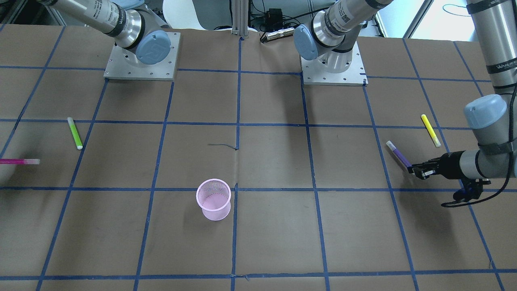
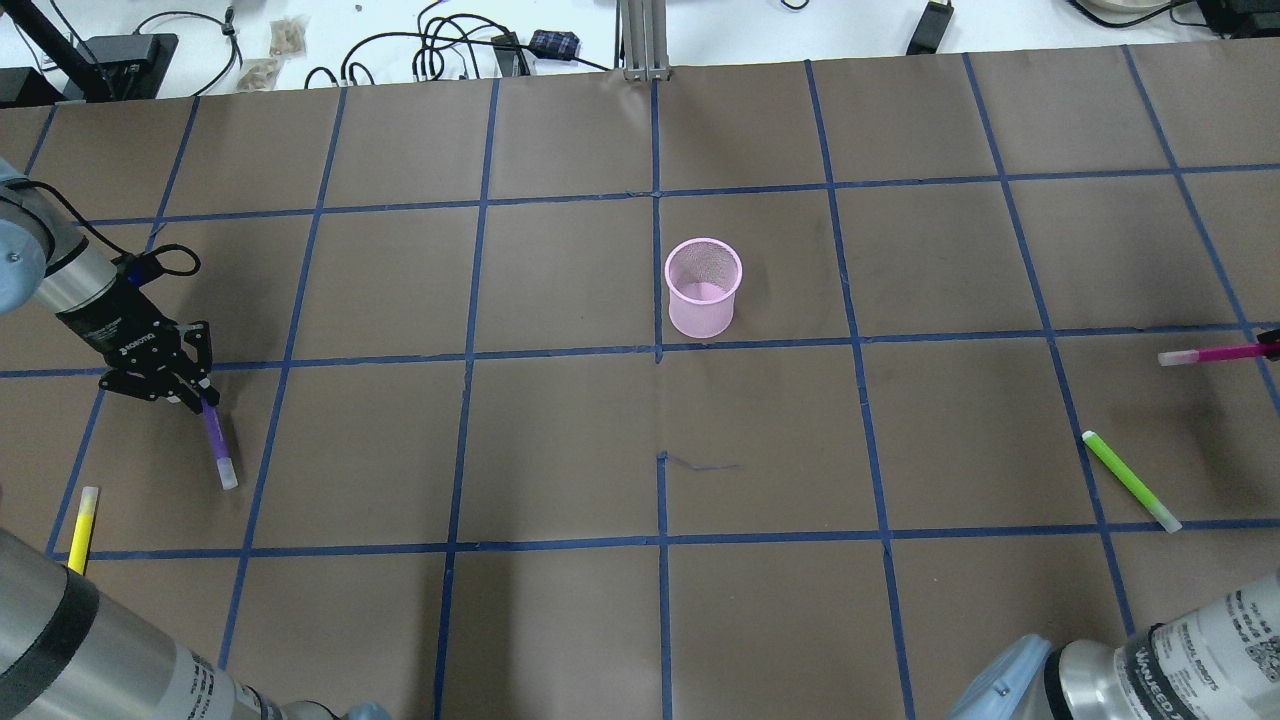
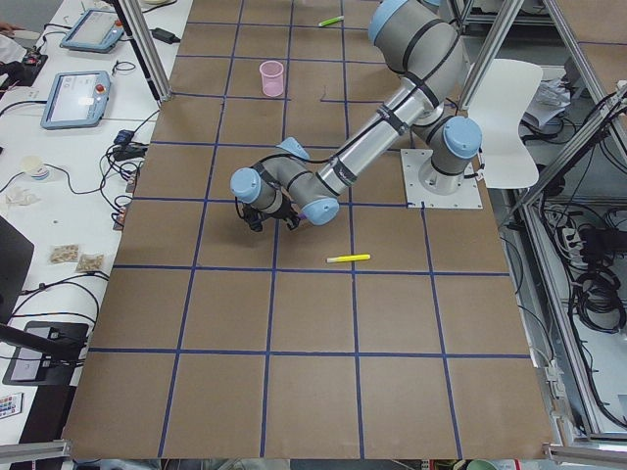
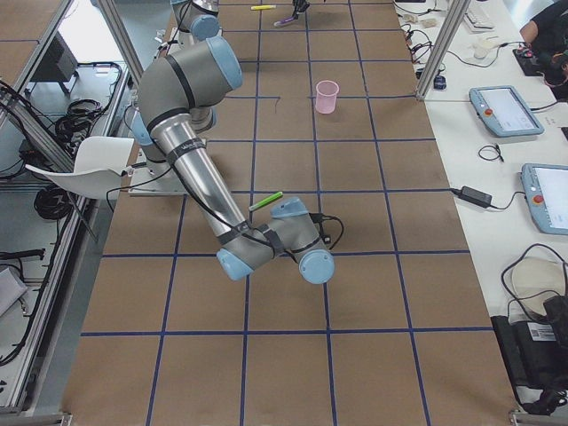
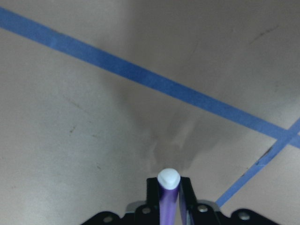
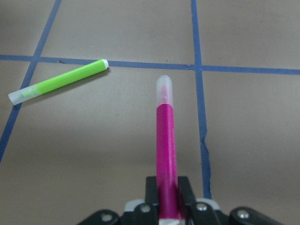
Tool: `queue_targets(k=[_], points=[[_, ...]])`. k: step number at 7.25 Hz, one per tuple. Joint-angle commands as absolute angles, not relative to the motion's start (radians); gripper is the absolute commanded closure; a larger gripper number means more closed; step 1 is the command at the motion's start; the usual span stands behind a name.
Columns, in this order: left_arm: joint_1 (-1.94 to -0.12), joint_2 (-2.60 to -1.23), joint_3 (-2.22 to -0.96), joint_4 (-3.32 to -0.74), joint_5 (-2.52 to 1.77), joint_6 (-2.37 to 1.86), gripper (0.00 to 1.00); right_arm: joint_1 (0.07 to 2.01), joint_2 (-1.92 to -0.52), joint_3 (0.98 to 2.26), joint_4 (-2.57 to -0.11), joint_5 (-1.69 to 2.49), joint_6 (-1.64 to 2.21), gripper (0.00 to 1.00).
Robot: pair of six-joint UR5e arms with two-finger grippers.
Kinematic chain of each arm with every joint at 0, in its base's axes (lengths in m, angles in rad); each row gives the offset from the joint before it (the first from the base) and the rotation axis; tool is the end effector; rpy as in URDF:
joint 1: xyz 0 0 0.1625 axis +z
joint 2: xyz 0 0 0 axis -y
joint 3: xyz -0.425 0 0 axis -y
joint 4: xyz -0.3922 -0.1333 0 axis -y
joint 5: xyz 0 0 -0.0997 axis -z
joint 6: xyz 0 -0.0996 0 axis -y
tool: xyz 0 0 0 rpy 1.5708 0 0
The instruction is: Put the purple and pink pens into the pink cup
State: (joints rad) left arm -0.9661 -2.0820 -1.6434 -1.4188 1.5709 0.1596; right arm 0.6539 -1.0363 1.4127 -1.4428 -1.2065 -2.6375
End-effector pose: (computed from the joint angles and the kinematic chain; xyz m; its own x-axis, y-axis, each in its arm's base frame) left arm 0.2224 -0.5562 0.1848 -0.8943 -0.4425 0.0664 -0.3790 0.8280 0.4132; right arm -0.3923 -0.5133 0.2544 0.0424 -0.9983 0.0397 -0.8170 -0.0575 -0.5738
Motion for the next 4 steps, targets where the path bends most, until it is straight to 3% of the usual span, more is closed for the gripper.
queue_targets(k=[1,4], points=[[-0.973,-2.048,-1.637,-1.424,1.568,0.16,1.0,0.797,-1.205,1.417,-1.437,-1.219,-2.443,0.94],[-1.0,-1.973,-1.635,-1.434,1.529,0.156,1.0,1.1,-1.337,1.41,-1.449,-1.343,-2.017,0.92]])
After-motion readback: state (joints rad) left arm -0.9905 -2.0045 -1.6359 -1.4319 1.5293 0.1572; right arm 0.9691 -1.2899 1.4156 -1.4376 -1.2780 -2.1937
